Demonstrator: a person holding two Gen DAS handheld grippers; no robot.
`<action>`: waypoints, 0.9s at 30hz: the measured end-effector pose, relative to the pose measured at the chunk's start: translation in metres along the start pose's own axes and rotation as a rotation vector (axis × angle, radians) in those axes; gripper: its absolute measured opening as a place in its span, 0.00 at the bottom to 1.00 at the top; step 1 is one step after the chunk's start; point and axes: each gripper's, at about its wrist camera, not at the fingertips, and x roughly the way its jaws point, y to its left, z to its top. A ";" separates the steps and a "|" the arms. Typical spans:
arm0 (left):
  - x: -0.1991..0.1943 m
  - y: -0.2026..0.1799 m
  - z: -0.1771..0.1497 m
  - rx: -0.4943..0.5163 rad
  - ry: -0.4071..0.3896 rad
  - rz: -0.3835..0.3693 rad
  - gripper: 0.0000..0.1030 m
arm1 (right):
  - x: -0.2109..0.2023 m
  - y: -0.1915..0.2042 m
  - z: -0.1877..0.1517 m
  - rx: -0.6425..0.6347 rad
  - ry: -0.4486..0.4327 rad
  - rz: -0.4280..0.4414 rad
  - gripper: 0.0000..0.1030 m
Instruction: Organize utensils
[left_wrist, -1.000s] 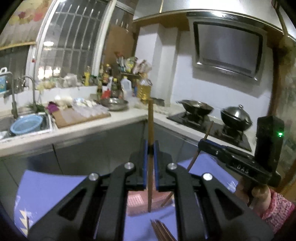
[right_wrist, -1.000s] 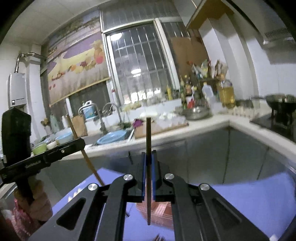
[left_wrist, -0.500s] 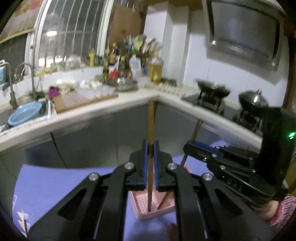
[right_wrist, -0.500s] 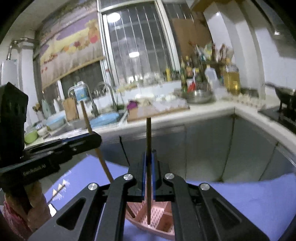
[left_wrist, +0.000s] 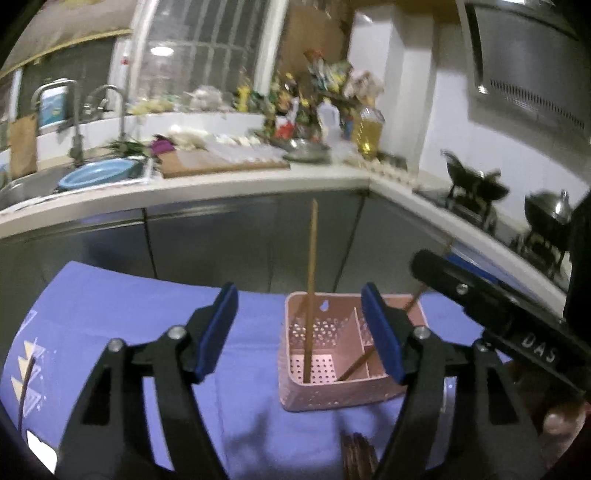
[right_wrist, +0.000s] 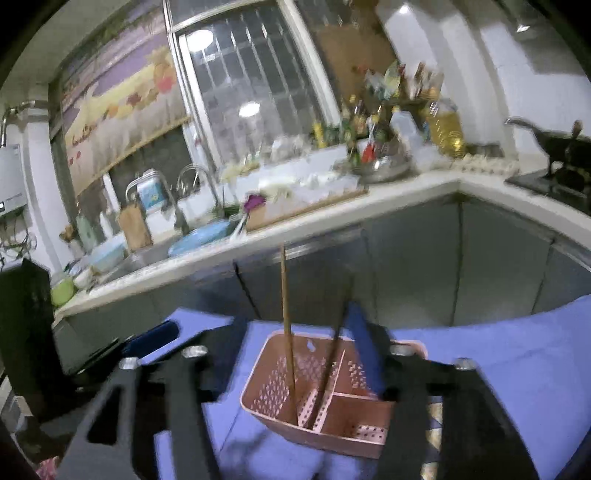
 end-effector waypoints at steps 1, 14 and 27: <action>-0.008 0.001 -0.001 -0.009 -0.014 0.000 0.65 | -0.006 0.002 -0.001 -0.004 -0.011 -0.004 0.64; -0.078 0.014 -0.028 -0.027 -0.081 0.002 0.65 | -0.089 0.011 -0.063 0.082 -0.097 -0.045 0.67; -0.081 0.011 -0.121 0.021 0.152 -0.063 0.65 | -0.111 0.000 -0.185 0.146 0.238 -0.169 0.53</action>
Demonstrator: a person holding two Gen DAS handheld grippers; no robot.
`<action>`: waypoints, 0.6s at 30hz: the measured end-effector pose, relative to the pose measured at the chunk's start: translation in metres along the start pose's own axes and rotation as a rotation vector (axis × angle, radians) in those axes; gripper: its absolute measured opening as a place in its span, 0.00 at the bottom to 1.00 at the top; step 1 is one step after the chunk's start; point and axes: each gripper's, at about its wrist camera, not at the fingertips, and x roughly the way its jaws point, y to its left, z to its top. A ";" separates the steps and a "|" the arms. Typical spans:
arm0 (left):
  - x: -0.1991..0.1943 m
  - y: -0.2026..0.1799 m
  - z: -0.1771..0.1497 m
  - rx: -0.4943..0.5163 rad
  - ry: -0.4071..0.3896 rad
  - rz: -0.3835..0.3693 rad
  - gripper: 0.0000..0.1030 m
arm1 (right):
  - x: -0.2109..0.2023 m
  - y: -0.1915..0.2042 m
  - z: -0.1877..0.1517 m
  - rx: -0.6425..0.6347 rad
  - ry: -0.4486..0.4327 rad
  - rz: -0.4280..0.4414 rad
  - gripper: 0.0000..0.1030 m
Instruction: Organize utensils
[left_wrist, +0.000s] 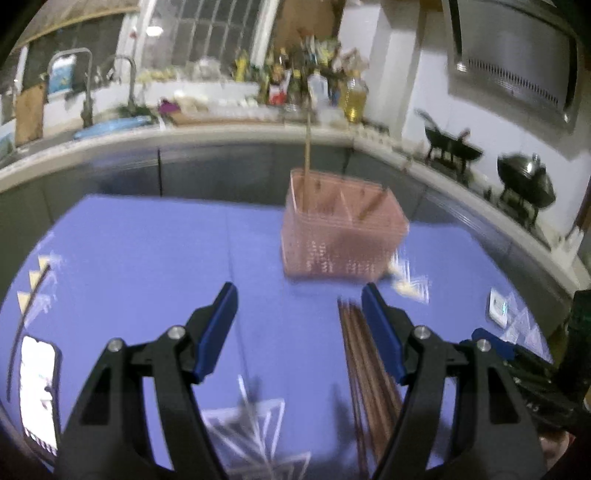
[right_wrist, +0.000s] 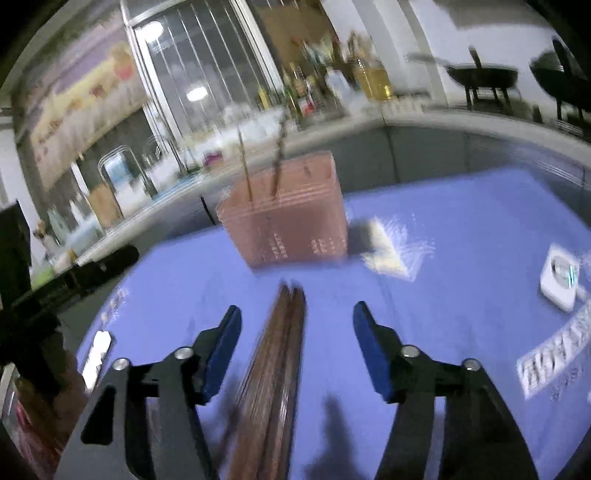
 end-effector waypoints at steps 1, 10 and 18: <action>0.003 0.000 -0.006 0.002 0.019 -0.003 0.65 | 0.002 0.000 -0.009 -0.009 0.023 -0.009 0.50; 0.023 -0.011 -0.045 0.003 0.160 -0.041 0.65 | 0.017 0.018 -0.053 -0.161 0.142 -0.076 0.44; 0.028 -0.014 -0.053 0.017 0.192 -0.042 0.65 | 0.028 0.028 -0.069 -0.271 0.153 -0.155 0.44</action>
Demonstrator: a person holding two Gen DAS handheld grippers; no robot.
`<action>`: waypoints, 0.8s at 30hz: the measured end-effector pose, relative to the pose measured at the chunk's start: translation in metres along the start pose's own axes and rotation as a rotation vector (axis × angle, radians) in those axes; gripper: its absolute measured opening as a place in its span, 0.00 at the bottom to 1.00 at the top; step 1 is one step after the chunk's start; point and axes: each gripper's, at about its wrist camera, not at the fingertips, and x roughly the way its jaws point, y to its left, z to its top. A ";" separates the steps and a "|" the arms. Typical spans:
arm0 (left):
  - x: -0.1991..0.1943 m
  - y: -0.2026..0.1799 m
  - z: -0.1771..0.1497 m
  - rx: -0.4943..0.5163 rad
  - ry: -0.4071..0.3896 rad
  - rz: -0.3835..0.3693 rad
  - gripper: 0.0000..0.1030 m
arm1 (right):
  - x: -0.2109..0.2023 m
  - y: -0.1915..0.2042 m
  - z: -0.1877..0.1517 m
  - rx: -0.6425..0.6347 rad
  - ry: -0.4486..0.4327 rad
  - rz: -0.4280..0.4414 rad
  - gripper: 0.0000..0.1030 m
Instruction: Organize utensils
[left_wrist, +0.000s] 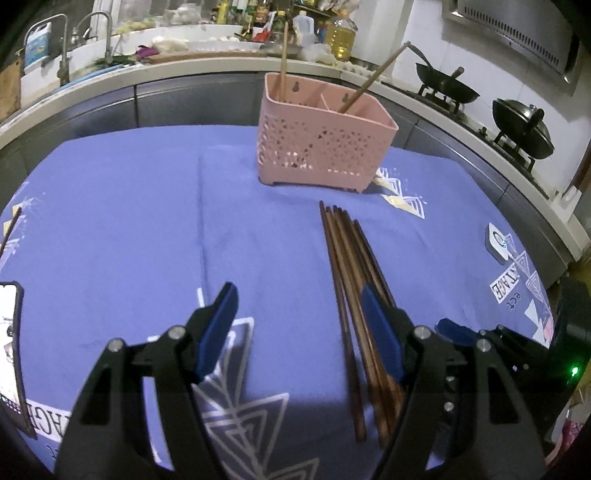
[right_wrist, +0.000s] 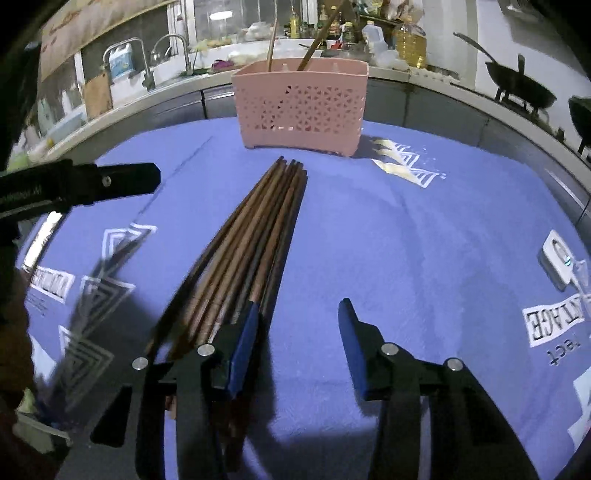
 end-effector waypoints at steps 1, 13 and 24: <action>0.001 0.000 0.000 -0.002 0.003 0.000 0.65 | -0.001 -0.002 0.001 -0.003 -0.005 -0.011 0.44; 0.013 0.000 0.000 -0.010 0.045 -0.006 0.65 | -0.001 -0.007 0.006 -0.010 -0.011 -0.032 0.44; 0.017 -0.005 0.001 0.001 0.059 -0.002 0.65 | 0.004 -0.027 0.005 0.072 0.006 -0.019 0.44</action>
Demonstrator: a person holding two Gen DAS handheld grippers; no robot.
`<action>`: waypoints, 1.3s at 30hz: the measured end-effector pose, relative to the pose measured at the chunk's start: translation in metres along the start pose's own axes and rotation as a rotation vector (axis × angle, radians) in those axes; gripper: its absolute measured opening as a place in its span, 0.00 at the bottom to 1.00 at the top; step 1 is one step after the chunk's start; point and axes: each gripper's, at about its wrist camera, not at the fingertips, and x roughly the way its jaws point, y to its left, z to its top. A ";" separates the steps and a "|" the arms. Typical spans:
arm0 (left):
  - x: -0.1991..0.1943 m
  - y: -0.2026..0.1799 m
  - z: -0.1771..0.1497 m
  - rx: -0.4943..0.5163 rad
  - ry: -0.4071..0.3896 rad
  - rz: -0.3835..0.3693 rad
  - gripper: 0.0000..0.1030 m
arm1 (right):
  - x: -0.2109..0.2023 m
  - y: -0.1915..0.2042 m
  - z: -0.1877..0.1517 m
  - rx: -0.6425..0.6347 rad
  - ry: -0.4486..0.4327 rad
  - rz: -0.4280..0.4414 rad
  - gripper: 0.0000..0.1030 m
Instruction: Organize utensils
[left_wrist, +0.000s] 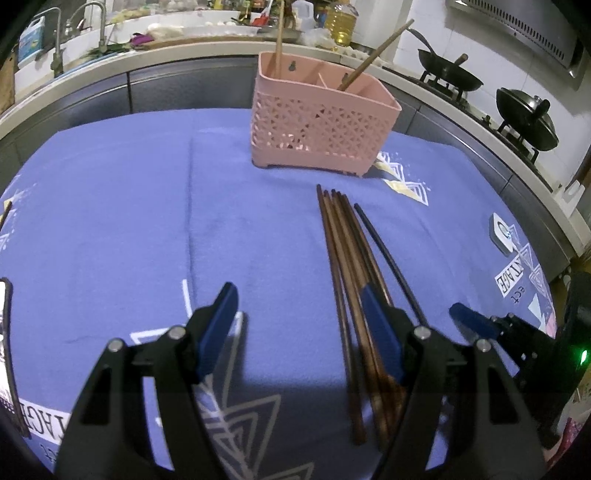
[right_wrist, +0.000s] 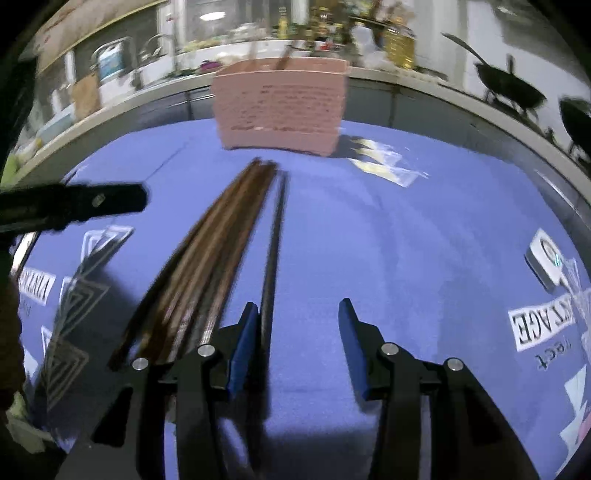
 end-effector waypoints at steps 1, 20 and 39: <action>0.001 0.000 0.000 0.001 0.003 0.000 0.65 | -0.001 -0.003 0.000 0.013 -0.003 0.004 0.44; 0.019 -0.025 -0.004 0.057 0.063 -0.007 0.65 | -0.010 -0.024 0.001 0.065 -0.033 0.022 0.44; 0.038 -0.031 -0.010 0.085 0.107 0.006 0.65 | -0.013 -0.025 -0.003 0.093 -0.028 0.076 0.44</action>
